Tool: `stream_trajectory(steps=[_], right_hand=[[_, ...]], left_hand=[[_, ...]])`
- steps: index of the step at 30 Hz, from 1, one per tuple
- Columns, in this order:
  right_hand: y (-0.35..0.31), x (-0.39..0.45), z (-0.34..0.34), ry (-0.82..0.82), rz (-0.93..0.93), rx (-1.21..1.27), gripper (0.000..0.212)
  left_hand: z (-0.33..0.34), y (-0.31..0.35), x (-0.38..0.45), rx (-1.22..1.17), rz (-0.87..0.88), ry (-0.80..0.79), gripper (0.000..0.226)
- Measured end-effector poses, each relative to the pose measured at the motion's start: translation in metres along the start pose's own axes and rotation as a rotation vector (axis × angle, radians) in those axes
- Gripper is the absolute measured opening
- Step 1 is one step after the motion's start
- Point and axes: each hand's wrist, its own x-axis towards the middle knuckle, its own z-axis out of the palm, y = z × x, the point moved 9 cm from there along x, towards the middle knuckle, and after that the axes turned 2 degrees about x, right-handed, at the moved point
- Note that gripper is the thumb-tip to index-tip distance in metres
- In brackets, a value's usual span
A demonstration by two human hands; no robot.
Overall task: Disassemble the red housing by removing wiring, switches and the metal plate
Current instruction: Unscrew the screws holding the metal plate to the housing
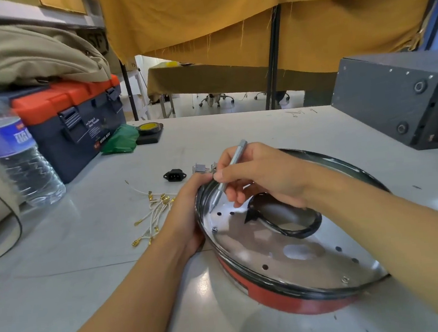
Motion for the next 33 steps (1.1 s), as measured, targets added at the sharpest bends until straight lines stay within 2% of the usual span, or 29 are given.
stream_trajectory(steps=[5,17,21,24,30,33], right_hand=[[0.008,-0.001,0.010,-0.061,0.042,-0.091,0.013],[-0.001,-0.006,0.015,-0.047,0.004,-0.226,0.014],[-0.012,-0.007,0.019,-0.030,-0.080,-0.366,0.016],[-0.017,-0.007,0.020,-0.021,-0.123,-0.377,0.017],[-0.020,-0.012,0.028,-0.065,-0.147,-0.314,0.012],[-0.027,-0.013,0.024,0.044,-0.202,-0.437,0.023]], left_hand=[[-0.001,0.000,0.000,-0.005,-0.027,0.035,0.055],[-0.002,0.000,0.000,0.012,-0.007,0.059,0.054],[-0.007,0.000,0.002,0.015,0.019,0.065,0.042],[-0.011,-0.001,0.005,0.041,0.030,0.066,0.034],[-0.006,0.013,0.008,0.246,0.210,-0.003,0.052],[-0.001,0.014,0.003,0.269,0.246,-0.056,0.058]])
